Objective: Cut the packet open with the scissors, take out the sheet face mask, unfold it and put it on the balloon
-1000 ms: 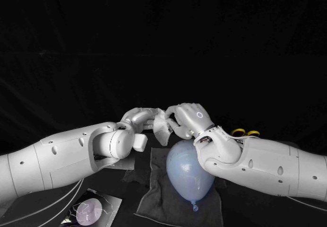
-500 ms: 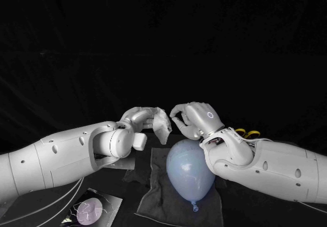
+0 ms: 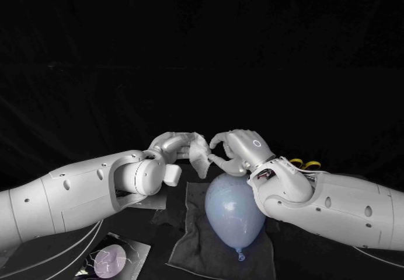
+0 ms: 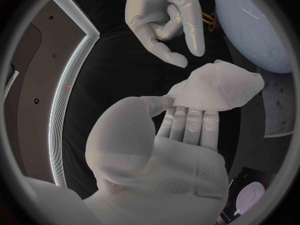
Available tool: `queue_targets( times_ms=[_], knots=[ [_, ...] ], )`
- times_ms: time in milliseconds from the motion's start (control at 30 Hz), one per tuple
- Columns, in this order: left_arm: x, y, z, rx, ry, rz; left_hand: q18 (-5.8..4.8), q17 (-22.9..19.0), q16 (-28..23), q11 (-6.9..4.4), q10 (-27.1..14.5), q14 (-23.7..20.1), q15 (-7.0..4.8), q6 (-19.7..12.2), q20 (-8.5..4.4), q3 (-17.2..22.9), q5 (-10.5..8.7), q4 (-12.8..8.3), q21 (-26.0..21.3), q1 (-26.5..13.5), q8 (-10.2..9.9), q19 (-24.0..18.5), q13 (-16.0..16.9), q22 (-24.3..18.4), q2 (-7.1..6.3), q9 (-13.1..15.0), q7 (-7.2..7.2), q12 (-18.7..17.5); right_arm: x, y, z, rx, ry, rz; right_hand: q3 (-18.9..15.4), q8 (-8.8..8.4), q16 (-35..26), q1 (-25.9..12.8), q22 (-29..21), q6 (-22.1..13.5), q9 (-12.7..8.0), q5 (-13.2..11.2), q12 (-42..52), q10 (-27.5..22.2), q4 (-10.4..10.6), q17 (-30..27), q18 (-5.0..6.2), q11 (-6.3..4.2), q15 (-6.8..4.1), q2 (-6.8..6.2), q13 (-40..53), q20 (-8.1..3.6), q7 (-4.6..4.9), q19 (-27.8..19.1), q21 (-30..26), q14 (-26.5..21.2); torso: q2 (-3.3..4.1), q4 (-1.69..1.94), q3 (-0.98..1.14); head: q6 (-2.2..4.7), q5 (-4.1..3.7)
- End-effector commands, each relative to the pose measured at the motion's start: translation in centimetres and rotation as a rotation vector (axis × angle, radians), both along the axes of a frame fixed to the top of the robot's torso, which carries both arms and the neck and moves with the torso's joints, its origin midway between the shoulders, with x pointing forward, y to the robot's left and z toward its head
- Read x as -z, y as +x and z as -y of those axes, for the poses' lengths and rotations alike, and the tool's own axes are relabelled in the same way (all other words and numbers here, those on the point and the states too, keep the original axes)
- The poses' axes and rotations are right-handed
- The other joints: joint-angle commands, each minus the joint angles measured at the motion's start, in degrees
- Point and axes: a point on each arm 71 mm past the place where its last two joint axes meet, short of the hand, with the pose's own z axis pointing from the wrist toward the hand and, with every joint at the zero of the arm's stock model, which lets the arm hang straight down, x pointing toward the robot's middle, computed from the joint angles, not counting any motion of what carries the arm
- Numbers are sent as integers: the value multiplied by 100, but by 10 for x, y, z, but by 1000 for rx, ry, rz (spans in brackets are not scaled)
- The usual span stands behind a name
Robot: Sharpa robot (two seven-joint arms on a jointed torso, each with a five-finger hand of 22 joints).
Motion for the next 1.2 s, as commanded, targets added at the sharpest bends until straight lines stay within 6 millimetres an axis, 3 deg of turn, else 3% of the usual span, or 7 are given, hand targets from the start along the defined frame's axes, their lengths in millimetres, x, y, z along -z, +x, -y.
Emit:
queue_targets(
  times_ms=[33,433,733,867,1033,1200],
  knots=[
    [-3,-1,3,25,-25,18,44,-5,-29,11,-2,17,18,24,16,-8,12,16,-30,39,13,-35,2,0,12,8,8,25,6,4,-3,36,-76,-61,-108,-37,20,-12,1508,55,-21,-5,-33,-39,26,1505,-36,6,42,-37,374,43,13,601,20,618,-3,5,0,-7,-3],
    [-3,-3,5,35,-29,16,46,-9,-36,10,0,16,18,25,16,-10,12,24,-29,39,12,-30,2,2,17,8,7,25,6,6,-10,73,-77,-47,-256,-41,20,21,1508,187,-53,2,38,2,102,1505,-36,-23,25,32,420,48,-25,601,20,618,6,2,2,-11,-11],
    [-3,-3,5,38,-29,14,46,-12,-39,8,2,17,17,26,15,-11,12,26,-29,41,12,-28,3,3,20,8,6,25,2,4,-10,62,-28,1,-206,-49,20,179,1508,291,-87,10,145,73,109,1505,-36,-63,-11,215,487,21,-69,601,20,618,-4,2,2,-24,-10],
    [-3,-3,4,35,-29,14,47,-13,-40,7,5,20,16,28,15,-12,12,27,-29,43,12,-26,3,3,20,8,5,26,3,3,-9,51,-31,-2,-234,-59,20,157,1508,292,-97,5,119,61,126,1505,-36,-61,-13,190,472,17,-64,601,20,618,-2,0,2,-24,-7],
    [-3,-2,3,29,-27,14,47,-14,-40,6,6,22,15,28,15,-13,12,28,-29,44,12,-25,3,3,21,9,4,26,2,1,-5,41,-30,-8,-433,-127,20,16,1508,247,-143,-2,81,39,257,1505,-36,-35,6,63,454,22,-33,601,20,618,-1,-4,1,-18,-3],
    [-3,-1,1,25,-27,16,47,-15,-41,5,9,25,14,30,14,-13,12,29,-29,45,13,-24,3,4,22,9,3,27,2,0,-1,37,-23,-14,-589,-164,20,-45,1508,247,-174,0,90,46,391,1505,-36,-25,16,77,463,32,-25,601,20,618,-4,-1,4,-21,0]
  ],
)
